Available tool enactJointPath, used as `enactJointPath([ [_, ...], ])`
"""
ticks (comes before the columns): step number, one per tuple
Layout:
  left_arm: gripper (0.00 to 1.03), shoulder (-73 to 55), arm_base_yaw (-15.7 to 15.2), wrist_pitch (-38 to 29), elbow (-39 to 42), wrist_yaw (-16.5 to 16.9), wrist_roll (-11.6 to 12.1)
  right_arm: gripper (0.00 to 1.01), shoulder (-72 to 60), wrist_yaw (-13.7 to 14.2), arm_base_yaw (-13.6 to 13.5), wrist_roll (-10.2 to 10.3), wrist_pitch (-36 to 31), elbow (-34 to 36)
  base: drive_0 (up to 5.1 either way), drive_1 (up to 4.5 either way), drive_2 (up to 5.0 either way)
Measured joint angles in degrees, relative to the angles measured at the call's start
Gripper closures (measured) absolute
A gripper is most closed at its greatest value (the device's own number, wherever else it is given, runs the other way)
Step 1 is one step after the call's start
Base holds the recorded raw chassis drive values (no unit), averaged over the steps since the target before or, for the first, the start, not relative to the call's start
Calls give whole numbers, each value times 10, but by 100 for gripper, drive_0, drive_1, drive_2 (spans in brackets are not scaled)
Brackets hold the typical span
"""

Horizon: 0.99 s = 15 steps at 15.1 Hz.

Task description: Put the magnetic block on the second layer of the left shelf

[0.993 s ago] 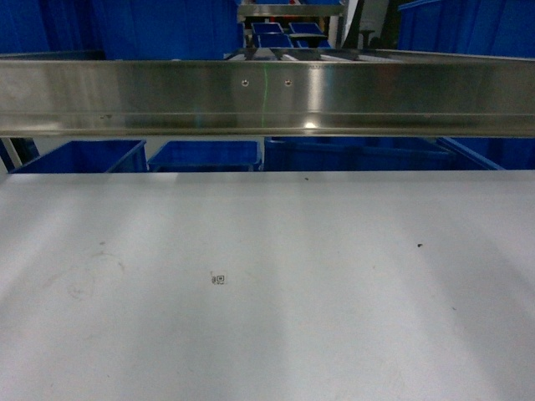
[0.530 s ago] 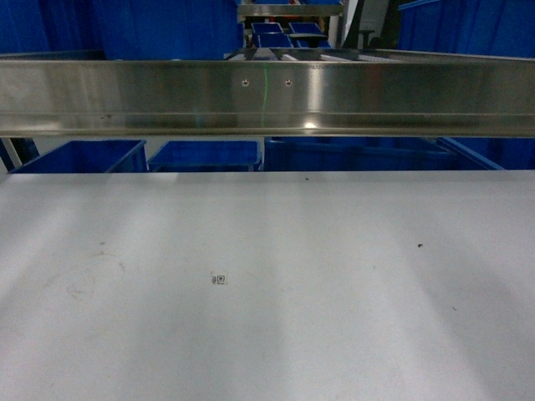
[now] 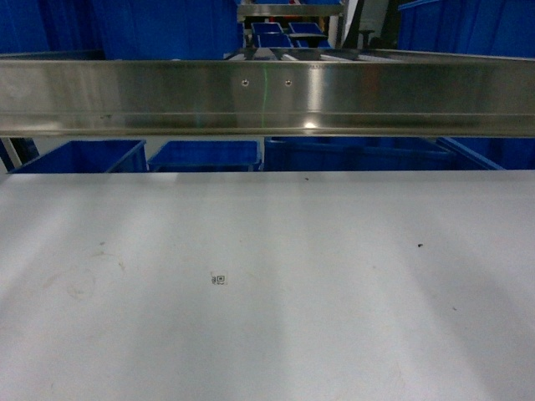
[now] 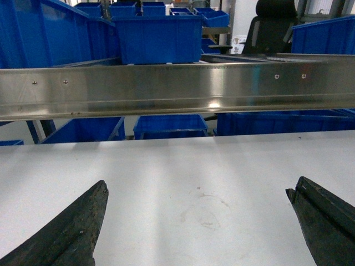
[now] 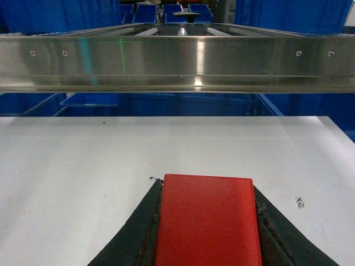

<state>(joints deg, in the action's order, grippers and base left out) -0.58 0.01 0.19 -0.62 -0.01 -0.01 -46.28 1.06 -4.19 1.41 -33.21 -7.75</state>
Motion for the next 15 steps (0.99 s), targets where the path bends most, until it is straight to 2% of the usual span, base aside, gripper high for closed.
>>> enactJointPath([
  [4, 5, 0, 0, 0, 0, 0, 0, 68, 0, 0, 0, 0, 0, 0, 0, 0, 0],
  [15, 5, 0, 0, 1, 0, 1, 0, 68, 0, 0, 0, 0, 0, 0, -487, 257, 257],
])
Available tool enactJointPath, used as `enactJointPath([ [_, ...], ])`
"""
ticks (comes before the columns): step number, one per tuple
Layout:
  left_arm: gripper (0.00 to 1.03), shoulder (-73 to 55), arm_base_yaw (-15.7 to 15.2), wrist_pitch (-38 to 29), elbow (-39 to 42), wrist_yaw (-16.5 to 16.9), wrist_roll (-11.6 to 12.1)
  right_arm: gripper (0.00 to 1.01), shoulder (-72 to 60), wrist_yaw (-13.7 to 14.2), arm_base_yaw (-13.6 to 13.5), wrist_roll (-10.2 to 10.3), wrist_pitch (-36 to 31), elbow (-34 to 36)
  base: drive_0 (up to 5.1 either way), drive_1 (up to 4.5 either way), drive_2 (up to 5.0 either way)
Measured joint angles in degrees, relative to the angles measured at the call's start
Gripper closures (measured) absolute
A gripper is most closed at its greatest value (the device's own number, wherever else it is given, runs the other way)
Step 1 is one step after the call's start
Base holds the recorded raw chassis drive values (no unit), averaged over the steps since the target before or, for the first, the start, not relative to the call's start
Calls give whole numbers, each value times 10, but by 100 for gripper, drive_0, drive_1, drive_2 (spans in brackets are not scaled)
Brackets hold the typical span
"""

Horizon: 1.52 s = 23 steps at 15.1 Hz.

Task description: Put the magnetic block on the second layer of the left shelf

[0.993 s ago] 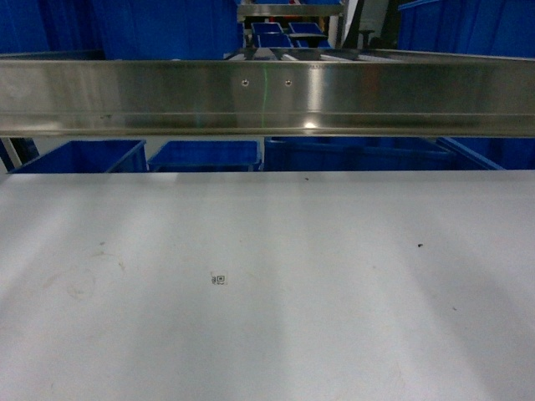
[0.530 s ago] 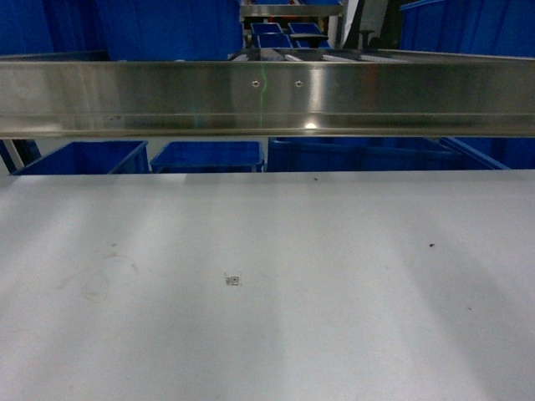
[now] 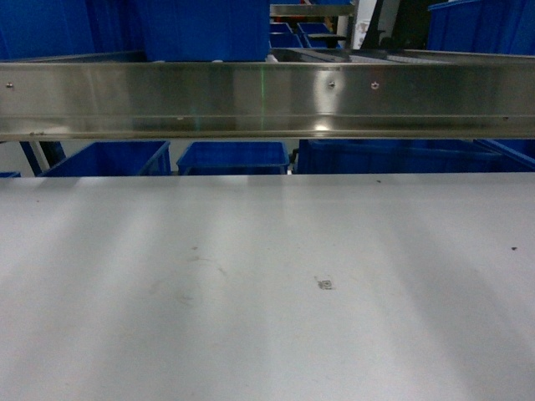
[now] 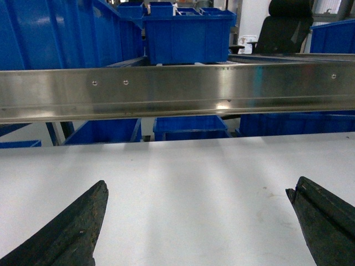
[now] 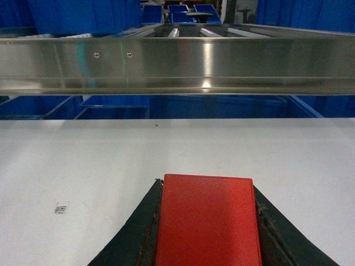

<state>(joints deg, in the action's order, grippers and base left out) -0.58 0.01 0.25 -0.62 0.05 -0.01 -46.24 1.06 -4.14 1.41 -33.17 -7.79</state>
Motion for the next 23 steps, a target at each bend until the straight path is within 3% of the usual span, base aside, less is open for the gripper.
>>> enactJointPath([
  [23, 5, 0, 0, -1, 0, -1, 0, 68, 2, 0, 0, -2, 0, -1, -498, 246, 246],
])
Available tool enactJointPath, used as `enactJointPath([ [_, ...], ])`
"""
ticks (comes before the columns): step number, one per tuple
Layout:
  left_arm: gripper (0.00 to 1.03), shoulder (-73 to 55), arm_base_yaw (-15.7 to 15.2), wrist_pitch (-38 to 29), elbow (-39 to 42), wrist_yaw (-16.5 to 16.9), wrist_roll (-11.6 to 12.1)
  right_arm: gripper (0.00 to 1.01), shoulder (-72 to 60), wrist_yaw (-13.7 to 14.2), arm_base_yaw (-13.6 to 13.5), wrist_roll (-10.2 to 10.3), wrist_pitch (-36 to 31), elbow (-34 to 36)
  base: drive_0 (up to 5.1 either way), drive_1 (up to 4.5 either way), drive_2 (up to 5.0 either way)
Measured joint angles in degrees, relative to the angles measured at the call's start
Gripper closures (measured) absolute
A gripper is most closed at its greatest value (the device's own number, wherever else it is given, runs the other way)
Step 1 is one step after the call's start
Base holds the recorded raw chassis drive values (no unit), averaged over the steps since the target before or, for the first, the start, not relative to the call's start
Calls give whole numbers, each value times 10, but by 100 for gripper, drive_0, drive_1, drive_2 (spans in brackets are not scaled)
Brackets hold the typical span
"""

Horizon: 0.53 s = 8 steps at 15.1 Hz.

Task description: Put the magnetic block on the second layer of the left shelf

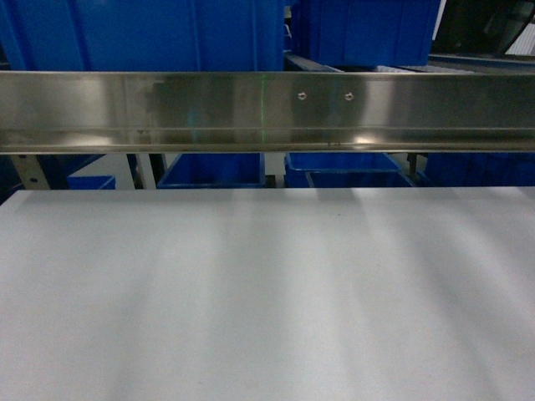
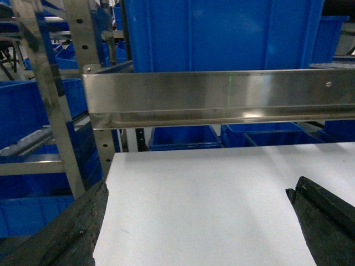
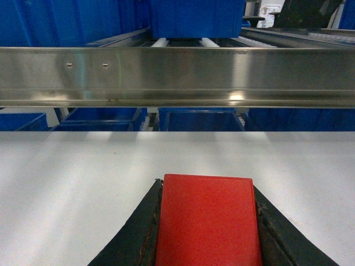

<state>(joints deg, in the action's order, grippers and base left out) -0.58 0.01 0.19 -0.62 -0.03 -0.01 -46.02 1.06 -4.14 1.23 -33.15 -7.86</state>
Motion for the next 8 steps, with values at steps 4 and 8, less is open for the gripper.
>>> enactJointPath([
  [4, 5, 0, 0, 0, 0, 0, 0, 68, 0, 0, 0, 0, 0, 0, -489, 141, 338],
  [8, 5, 0, 0, 1, 0, 0, 0, 68, 0, 0, 0, 0, 0, 0, -480, 146, 348],
])
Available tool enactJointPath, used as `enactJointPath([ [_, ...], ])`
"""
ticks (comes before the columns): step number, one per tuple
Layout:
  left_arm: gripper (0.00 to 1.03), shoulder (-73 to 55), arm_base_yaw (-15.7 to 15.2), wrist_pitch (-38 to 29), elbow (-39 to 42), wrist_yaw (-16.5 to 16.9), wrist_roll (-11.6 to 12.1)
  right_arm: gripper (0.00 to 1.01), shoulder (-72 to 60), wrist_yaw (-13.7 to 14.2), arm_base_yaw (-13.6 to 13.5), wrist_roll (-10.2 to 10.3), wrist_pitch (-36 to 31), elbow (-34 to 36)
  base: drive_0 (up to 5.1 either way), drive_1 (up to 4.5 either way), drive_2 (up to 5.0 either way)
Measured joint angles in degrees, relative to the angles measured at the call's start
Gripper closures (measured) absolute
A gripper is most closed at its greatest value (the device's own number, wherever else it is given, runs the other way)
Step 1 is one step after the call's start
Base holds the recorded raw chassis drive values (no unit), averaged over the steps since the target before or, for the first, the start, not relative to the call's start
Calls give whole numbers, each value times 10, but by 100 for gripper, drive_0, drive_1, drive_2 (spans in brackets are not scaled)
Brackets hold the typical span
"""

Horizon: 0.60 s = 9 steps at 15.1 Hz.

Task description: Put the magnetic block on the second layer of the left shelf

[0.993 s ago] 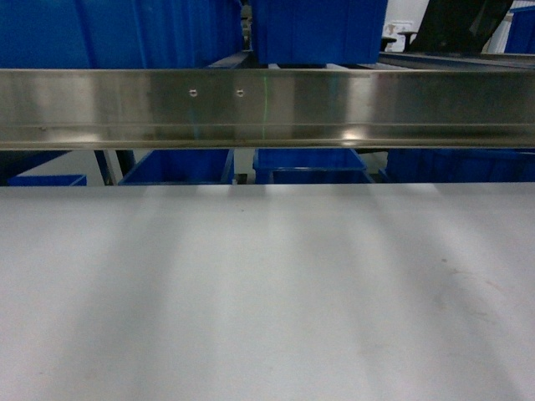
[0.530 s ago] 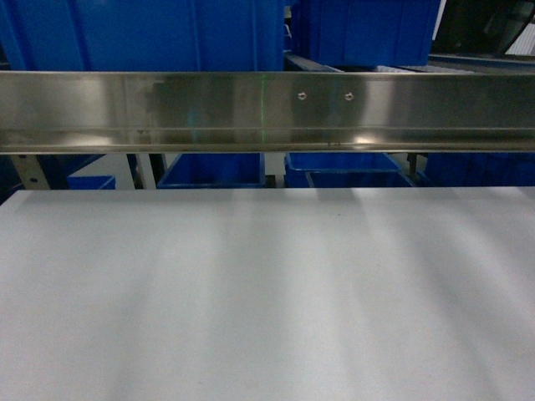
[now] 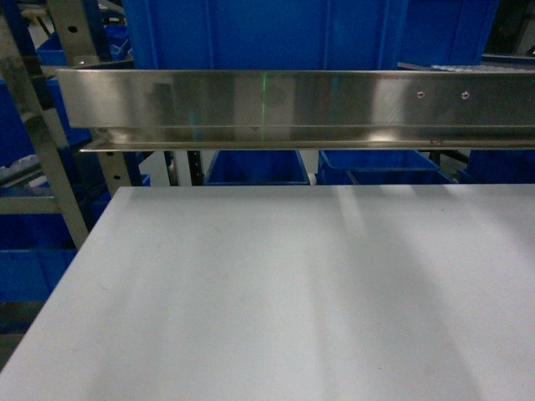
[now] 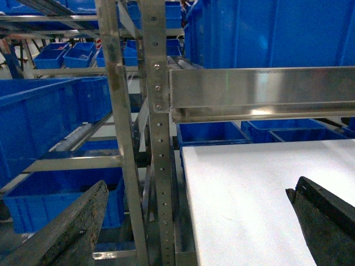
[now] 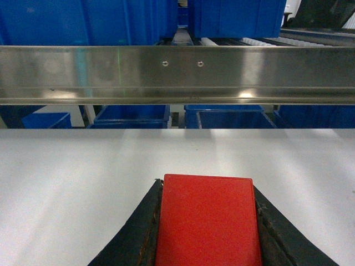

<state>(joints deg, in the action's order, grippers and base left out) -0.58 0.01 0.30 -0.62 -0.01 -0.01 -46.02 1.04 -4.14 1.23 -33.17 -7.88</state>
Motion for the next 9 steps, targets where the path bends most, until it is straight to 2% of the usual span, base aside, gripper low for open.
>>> enactJointPath([
  [9, 5, 0, 0, 0, 0, 0, 0, 68, 0, 0, 0, 0, 0, 0, -484, 141, 345],
])
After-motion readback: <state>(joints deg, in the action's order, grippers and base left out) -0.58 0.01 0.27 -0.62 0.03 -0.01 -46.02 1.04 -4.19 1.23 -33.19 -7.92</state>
